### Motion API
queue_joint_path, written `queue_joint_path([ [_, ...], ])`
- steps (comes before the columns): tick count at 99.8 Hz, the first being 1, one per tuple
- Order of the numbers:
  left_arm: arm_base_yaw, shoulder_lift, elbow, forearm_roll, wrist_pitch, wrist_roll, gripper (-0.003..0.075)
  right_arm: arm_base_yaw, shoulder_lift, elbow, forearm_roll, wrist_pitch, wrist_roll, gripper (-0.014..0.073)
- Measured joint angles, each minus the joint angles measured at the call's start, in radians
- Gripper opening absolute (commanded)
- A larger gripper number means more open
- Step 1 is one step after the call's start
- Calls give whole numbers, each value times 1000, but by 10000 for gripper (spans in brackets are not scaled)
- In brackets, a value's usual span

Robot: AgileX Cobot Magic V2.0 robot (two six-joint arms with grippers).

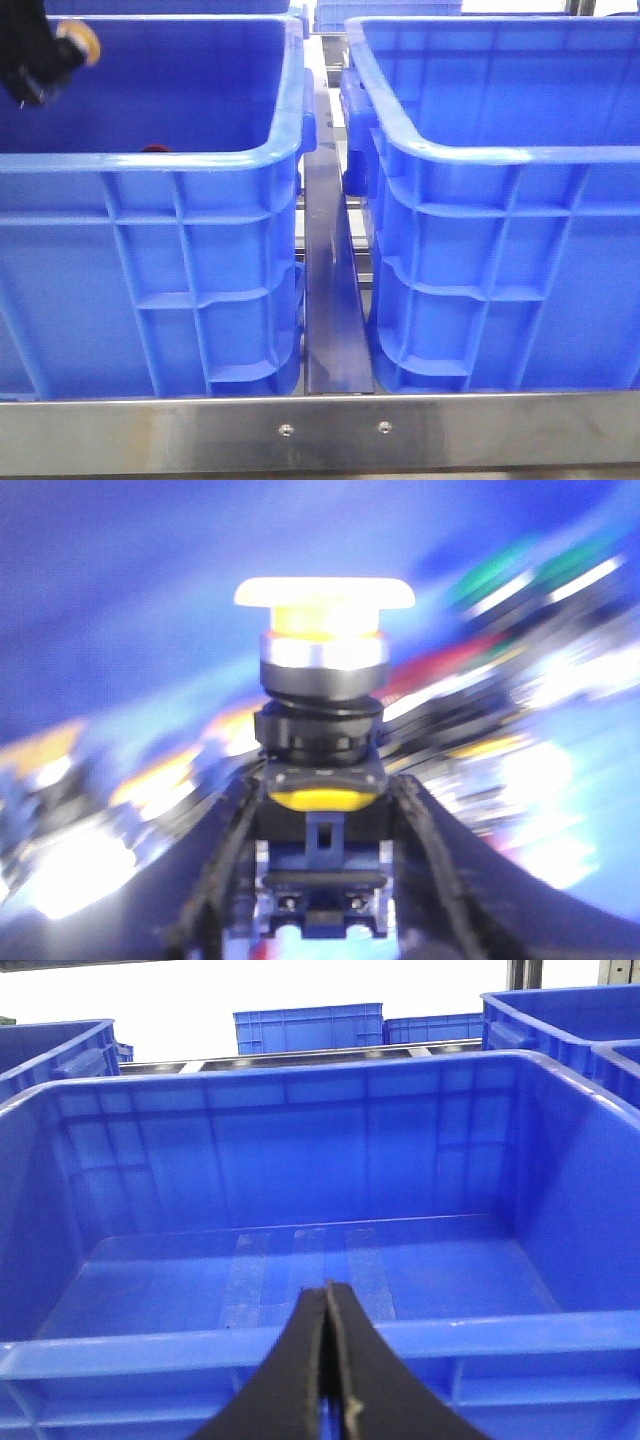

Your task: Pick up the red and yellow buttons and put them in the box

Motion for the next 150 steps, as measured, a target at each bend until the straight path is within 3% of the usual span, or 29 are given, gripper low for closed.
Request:
queue_joint_path([
  [38, -155, -98, 58, -97, -44, 44, 150, 0, 0, 0, 0, 0, 0, -102],
  [97, -500, -138, 139, -156, -172, 45, 150, 0, 0, 0, 0, 0, 0, -102],
  [123, -581, -140, 139, -156, -173, 48, 150, 0, 0, 0, 0, 0, 0, -102],
  [150, -588, -140, 139, -156, -173, 51, 150, 0, 0, 0, 0, 0, 0, -102],
])
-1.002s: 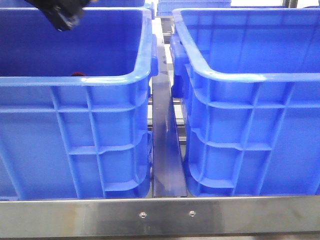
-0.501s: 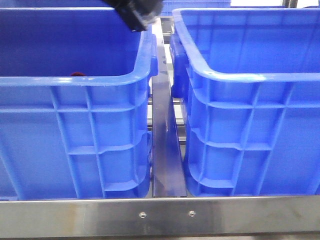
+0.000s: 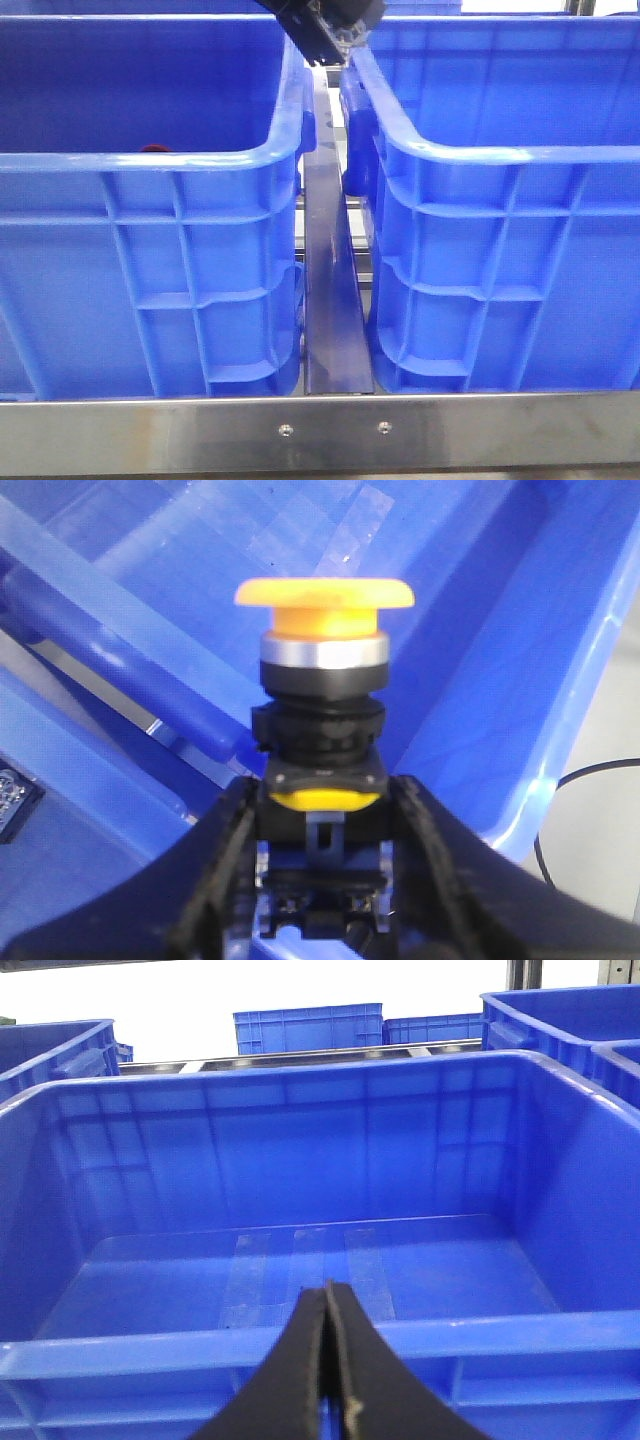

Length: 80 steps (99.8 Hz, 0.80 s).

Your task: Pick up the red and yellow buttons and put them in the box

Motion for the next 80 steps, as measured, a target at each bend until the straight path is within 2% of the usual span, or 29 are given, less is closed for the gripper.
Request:
queue_joint_path([
  [36, 0, 0, 0, 0, 0, 0, 150, 0, 0, -11, 0, 15, 1, -102],
  [59, 0, 0, 0, 0, 0, 0, 150, 0, 10, -171, 0, 229, 3, -102],
  [80, 0, 0, 0, 0, 0, 0, 150, 0, 157, -336, 0, 380, 4, -102],
])
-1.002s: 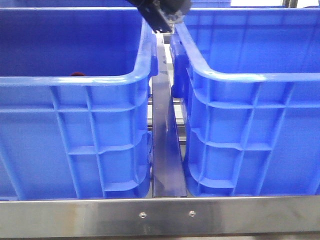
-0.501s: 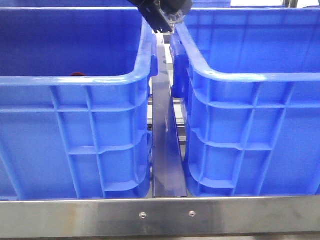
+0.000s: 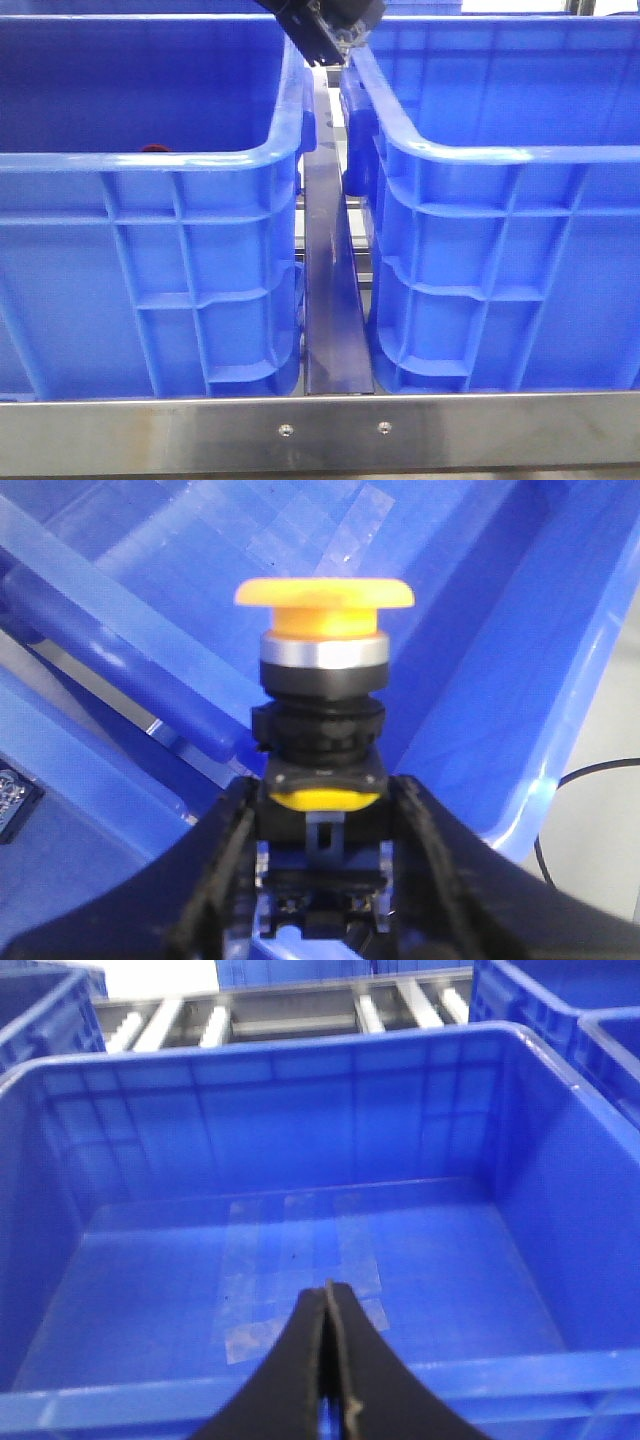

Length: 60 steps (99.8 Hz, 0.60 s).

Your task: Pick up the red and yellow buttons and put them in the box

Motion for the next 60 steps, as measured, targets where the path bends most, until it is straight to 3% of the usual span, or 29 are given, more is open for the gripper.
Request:
queue_joint_path([
  [42, 0, 0, 0, 0, 0, 0, 147, 0, 443, -332, 0, 215, 0, -80],
  [51, 0, 0, 0, 0, 0, 0, 147, 0, 528, -380, 0, 252, 0, 23],
  [60, 0, 0, 0, 0, 0, 0, 147, 0, 598, -423, 4, 280, 0, 227],
])
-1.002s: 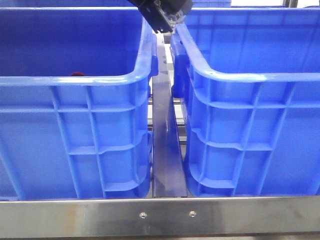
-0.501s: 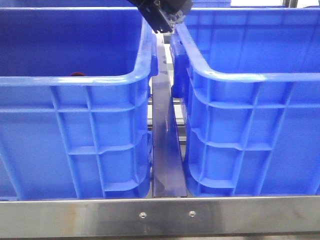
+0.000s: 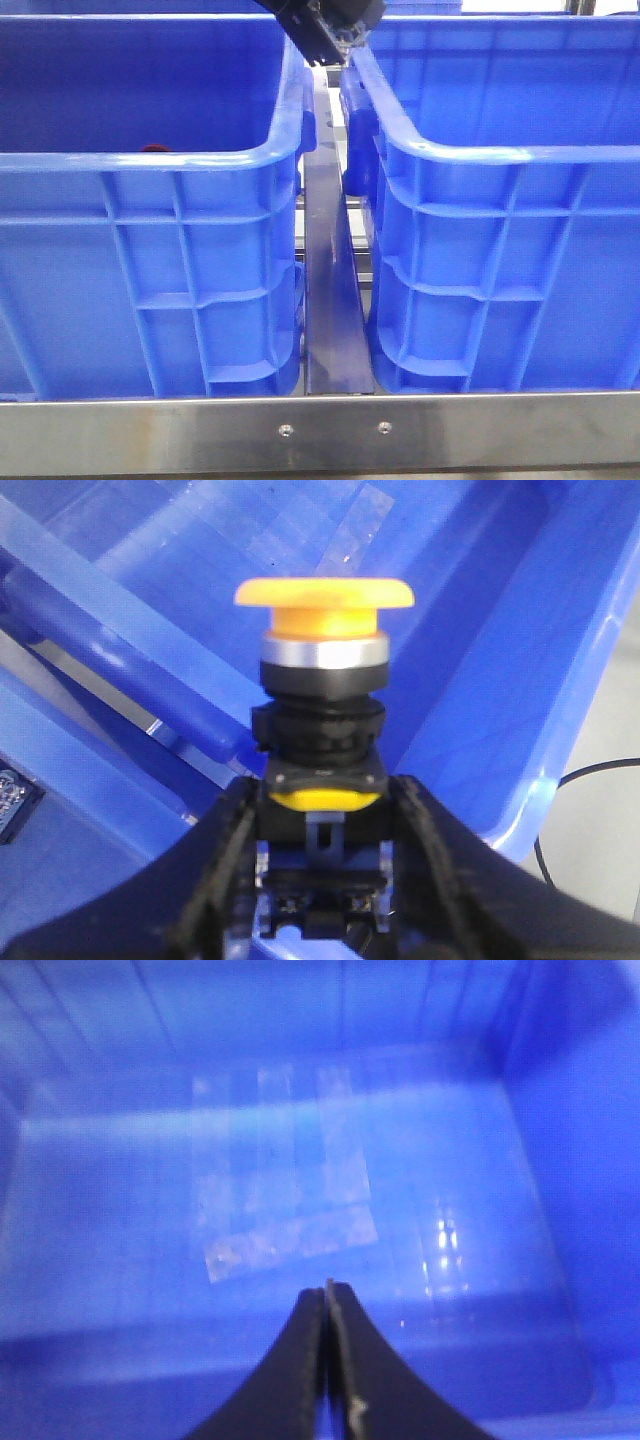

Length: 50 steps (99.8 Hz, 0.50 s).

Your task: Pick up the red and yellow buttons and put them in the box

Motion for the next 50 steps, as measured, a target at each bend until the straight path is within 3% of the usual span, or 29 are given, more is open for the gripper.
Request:
queue_joint_path([
  [11, 0, 0, 0, 0, 0, 0, 147, 0, 66, -37, 26, 24, 0, 546],
  [16, 0, 0, 0, 0, 0, 0, 147, 0, 89, -54, 50, 42, 0, 637],
  [34, 0, 0, 0, 0, 0, 0, 147, 0, 165, -125, 200, 114, -29, 577],
  [50, 0, 0, 0, 0, 0, 0, 147, 0, 197, -174, 482, 131, -174, 577],
])
